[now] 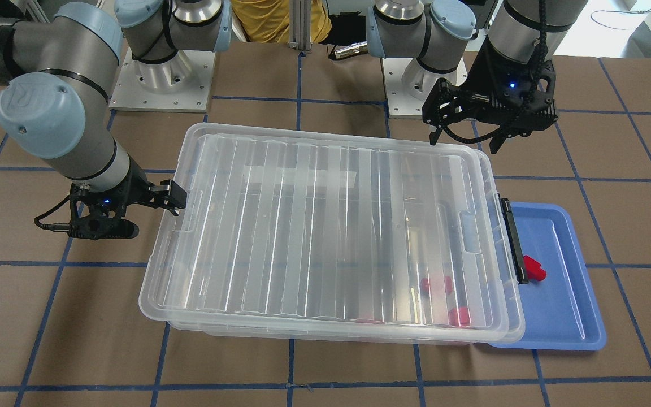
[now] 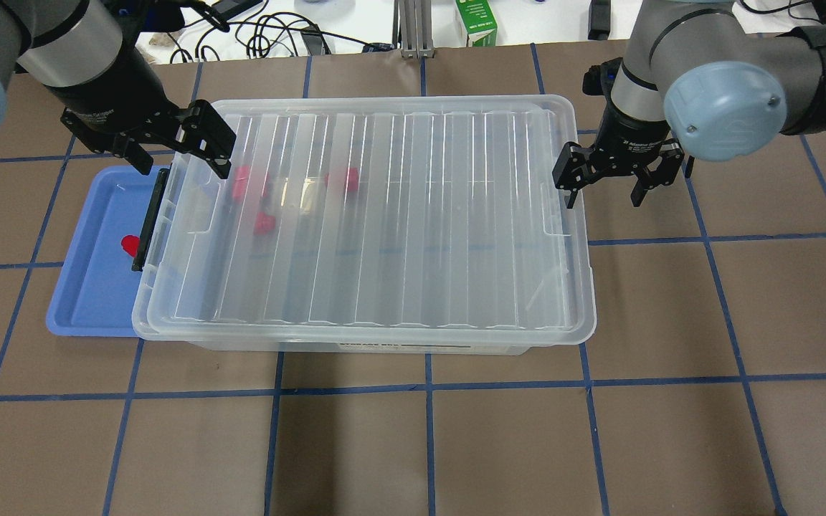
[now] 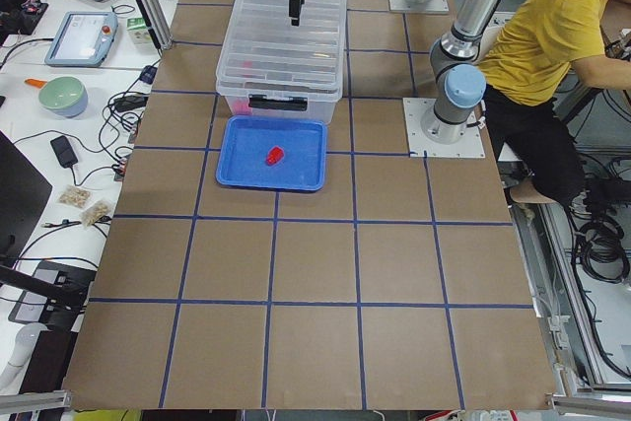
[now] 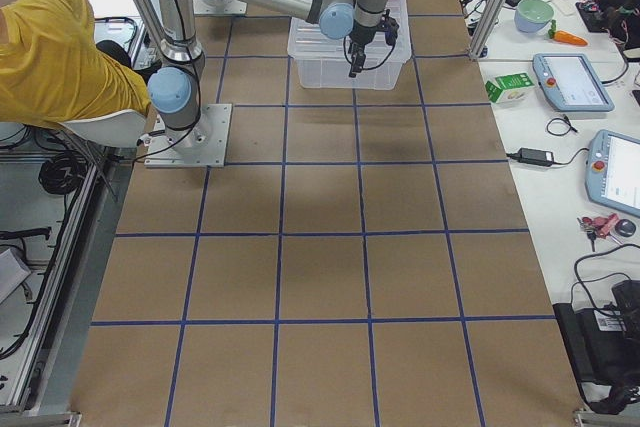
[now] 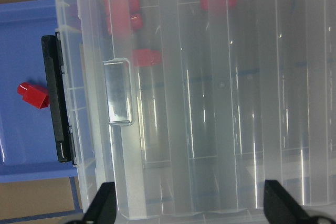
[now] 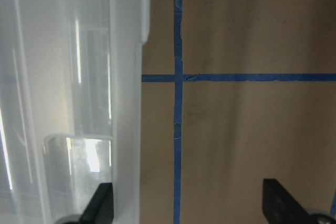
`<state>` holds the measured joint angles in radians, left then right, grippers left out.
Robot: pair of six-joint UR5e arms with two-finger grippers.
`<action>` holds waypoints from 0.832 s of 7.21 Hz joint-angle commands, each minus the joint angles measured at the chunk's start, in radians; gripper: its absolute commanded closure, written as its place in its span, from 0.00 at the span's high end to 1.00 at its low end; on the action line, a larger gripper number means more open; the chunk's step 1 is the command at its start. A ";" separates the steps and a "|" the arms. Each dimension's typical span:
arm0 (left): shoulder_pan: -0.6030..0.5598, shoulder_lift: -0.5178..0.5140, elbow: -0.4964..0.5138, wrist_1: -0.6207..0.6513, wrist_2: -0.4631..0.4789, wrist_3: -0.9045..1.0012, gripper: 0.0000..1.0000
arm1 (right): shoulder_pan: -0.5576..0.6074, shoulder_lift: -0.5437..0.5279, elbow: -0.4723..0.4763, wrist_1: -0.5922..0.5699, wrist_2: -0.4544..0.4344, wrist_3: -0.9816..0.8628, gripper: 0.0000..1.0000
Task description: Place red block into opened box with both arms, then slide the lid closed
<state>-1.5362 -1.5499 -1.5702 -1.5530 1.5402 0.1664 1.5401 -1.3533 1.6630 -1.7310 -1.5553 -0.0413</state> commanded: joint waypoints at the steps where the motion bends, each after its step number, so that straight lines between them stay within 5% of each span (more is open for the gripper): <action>1: 0.007 -0.016 -0.002 0.022 -0.003 0.010 1.00 | -0.020 0.002 0.000 -0.010 -0.006 -0.041 1.00; 4: 0.014 -0.016 -0.004 0.019 -0.099 -0.004 1.00 | -0.060 0.002 0.000 -0.012 -0.006 -0.089 1.00; 6: 0.011 -0.012 -0.005 0.004 -0.071 -0.004 1.00 | -0.075 0.002 -0.002 -0.012 -0.008 -0.098 1.00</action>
<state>-1.5234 -1.5650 -1.5741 -1.5402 1.4598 0.1639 1.4755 -1.3514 1.6624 -1.7423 -1.5632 -0.1355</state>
